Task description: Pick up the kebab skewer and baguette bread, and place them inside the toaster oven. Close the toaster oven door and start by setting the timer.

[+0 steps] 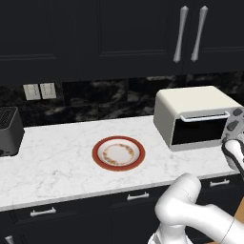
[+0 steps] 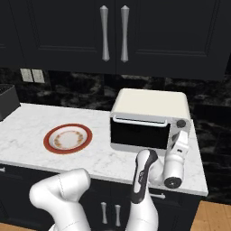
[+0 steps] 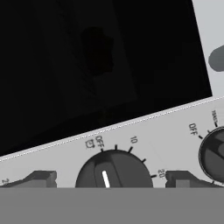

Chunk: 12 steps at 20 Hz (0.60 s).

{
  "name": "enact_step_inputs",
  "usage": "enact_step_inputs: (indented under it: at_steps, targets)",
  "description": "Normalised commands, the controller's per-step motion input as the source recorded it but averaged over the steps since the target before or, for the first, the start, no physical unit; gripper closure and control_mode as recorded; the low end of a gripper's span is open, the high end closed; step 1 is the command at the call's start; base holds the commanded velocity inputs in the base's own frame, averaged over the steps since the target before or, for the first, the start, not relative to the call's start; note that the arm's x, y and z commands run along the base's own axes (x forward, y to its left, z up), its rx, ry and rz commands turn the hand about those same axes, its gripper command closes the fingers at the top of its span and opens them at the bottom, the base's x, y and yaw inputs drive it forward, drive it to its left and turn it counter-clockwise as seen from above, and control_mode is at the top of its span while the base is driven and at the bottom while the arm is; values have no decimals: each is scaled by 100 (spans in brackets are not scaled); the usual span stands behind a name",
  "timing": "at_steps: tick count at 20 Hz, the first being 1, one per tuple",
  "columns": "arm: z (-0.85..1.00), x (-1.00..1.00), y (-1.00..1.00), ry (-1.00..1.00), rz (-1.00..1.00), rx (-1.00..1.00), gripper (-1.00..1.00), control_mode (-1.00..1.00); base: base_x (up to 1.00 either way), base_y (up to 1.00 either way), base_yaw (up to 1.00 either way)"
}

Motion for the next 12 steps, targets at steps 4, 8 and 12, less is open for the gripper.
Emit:
enact_step_inputs:
  at_steps: [4,8,12]
  targets:
    - [0,-6,0,-1,0,-1,-100,-100,0,0,0]
    - [0,3,0,0,0,-1,-100,-100,0,0,0]
    - [0,6,0,-1,0,0,-100,-100,0,0,0]
